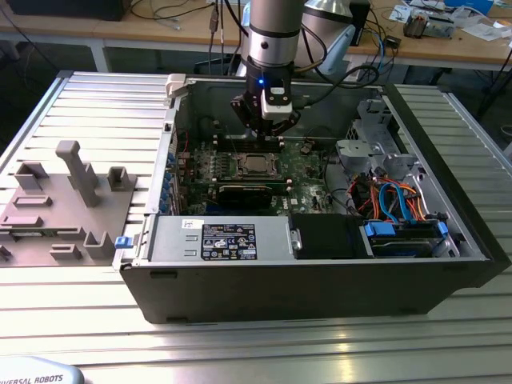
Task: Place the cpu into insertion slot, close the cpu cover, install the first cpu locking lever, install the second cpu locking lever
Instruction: 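Install the first cpu locking lever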
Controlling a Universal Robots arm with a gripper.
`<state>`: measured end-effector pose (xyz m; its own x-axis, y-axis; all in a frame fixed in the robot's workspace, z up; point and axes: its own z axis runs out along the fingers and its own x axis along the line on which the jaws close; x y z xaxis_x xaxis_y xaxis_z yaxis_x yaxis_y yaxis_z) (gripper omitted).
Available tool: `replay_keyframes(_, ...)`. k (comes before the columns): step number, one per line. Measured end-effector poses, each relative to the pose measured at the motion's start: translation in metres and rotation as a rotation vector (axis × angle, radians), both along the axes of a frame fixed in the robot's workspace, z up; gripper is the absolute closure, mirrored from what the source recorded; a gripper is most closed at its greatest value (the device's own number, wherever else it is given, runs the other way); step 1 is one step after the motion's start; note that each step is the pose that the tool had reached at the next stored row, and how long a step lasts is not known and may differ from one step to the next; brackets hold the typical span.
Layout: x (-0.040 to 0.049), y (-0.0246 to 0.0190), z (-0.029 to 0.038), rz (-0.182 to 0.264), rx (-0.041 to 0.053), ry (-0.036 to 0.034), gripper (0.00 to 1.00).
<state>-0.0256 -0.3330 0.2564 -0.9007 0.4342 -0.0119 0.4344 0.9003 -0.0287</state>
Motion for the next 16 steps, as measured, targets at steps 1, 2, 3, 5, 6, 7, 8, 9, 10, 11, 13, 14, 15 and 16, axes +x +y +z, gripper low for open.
replay_keyframes(1,0.0000,0.0000,0.0000,0.001,0.0000,0.0000,0.89)
replay_keyframes(2,0.0000,0.0000,0.0000,0.003,0.0000,0.0000,0.89)
replay_keyframes(3,0.0000,0.0000,0.0000,0.004,0.0000,0.0001,0.89)
replay_keyframes(5,0.0000,0.0000,-0.0001,0.007,0.0000,0.0001,0.89)
replay_keyframes(6,0.0000,0.0000,-0.0001,0.009,0.0000,0.0000,0.89)
replay_keyframes(7,0.0000,0.0000,-0.0001,0.010,0.0000,0.0001,0.89)
replay_keyframes(8,0.0000,0.0000,-0.0001,0.011,0.0000,0.0000,0.89)
replay_keyframes(9,0.0000,0.0000,-0.0001,0.012,0.0000,0.0000,0.89)
replay_keyframes(10,0.0000,0.0000,-0.0001,0.013,0.0000,0.0001,0.89)
replay_keyframes(11,0.0000,0.0000,-0.0001,0.014,0.0000,0.0000,0.89)
replay_keyframes(13,0.0000,0.0000,-0.0001,0.016,0.0000,0.0001,0.89)
replay_keyframes(14,0.0000,0.0000,-0.0001,0.017,-0.0001,0.0001,0.89)
replay_keyframes(15,0.0000,0.0000,-0.0001,0.018,-0.0001,0.0000,0.89)
replay_keyframes(16,0.0000,0.0000,-0.0002,0.019,0.0000,0.0001,0.89)
